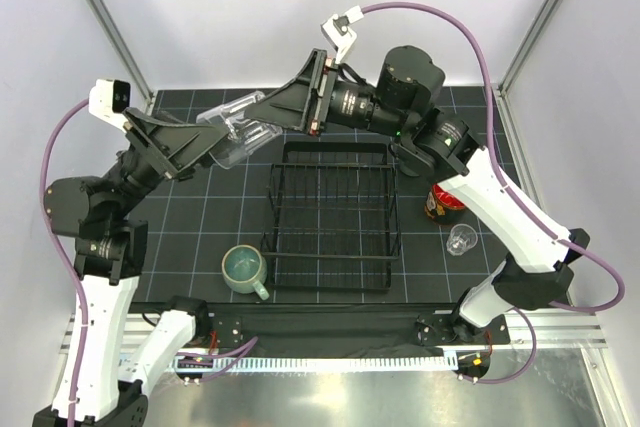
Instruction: Load the cups into the dish rack
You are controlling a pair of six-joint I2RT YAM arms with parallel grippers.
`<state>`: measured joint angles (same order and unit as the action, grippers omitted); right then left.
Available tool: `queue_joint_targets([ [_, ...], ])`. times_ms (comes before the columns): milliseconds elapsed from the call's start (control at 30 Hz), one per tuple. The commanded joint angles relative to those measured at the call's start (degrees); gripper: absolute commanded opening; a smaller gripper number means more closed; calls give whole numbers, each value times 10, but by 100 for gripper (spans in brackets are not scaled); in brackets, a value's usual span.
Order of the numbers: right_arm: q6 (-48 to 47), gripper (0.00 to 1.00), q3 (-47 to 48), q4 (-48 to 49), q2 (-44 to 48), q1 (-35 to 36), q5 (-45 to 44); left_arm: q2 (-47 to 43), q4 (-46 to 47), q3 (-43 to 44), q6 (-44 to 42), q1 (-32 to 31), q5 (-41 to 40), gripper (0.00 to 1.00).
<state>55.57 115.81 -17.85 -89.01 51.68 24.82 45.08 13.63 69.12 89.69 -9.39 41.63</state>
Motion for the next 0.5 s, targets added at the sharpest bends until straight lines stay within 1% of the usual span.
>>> queue_joint_targets([
  [0, -49, 4, 21, -21, 22, -10, -53, -10, -89, 12, -56, -2, 12, 69],
  [67, -66, 4, 15, -43, 33, -28, -61, -11, -134, 21, -88, -1, 16, 78],
  [133, -84, 4, 10, -77, 40, -63, -67, -14, -173, 24, -119, -1, 20, 81],
  [167, -112, 4, 8, -88, 43, -75, -72, -16, -205, 27, -130, -1, 19, 82],
  [200, -128, 4, 7, -100, 45, -103, -84, -15, -229, 31, -144, -1, 18, 82],
  [233, -142, 4, 9, -131, 46, -116, -93, -13, -251, 36, -158, -1, 15, 82],
  [267, -162, 4, 10, -147, 46, -132, -100, -11, -274, 51, -190, -1, 14, 82],
  [300, -195, 4, 10, -163, 46, -160, -125, -9, -326, 61, -209, 0, 12, 82],
  [333, -214, 4, 13, -198, 42, -175, -137, -3, -352, 72, -225, 0, 3, 82],
  [367, -232, 4, 18, -217, 38, -185, -151, 7, -388, 89, -268, 0, -5, 80],
  [400, -277, 4, 22, -234, 26, -192, -172, 16, -447, 118, -288, 0, -12, 80],
  [467, -320, 4, 26, -264, 17, -201, -237, 39, -501, 150, -326, -1, -25, 79],
])
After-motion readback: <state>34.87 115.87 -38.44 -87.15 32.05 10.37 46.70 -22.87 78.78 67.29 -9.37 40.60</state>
